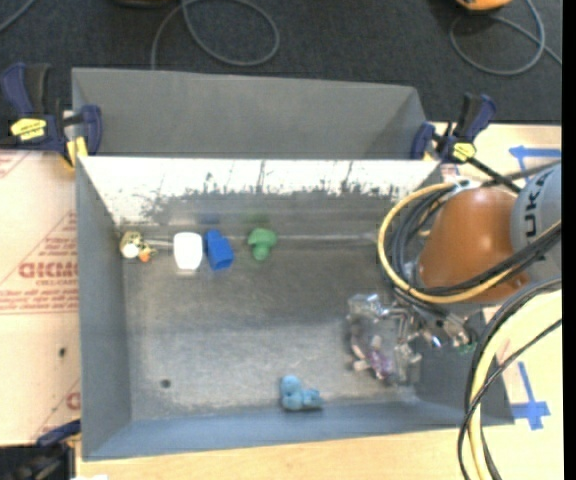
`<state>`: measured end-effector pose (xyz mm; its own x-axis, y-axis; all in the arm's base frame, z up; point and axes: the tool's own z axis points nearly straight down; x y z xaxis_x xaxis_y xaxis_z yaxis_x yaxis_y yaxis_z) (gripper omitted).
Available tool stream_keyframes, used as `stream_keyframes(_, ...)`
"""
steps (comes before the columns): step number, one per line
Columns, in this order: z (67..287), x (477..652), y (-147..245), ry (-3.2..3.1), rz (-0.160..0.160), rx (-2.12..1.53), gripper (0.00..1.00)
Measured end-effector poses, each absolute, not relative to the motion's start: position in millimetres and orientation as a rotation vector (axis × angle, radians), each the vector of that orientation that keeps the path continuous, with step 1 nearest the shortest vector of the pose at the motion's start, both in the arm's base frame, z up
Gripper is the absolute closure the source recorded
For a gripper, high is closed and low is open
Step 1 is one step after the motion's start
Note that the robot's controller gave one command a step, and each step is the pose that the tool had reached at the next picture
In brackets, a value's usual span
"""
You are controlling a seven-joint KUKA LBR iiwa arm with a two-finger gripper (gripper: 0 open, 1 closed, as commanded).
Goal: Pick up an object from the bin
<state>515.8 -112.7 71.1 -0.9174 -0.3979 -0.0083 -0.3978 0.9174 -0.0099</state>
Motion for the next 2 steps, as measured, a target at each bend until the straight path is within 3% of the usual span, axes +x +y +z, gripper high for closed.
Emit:
stream_keyframes(1,70.7,496.2,-99.4,2.886,-0.009,-1.223,1.00)
stream_keyframes(2,70.6,496.1,-99.7,2.885,-0.010,-1.226,0.00)
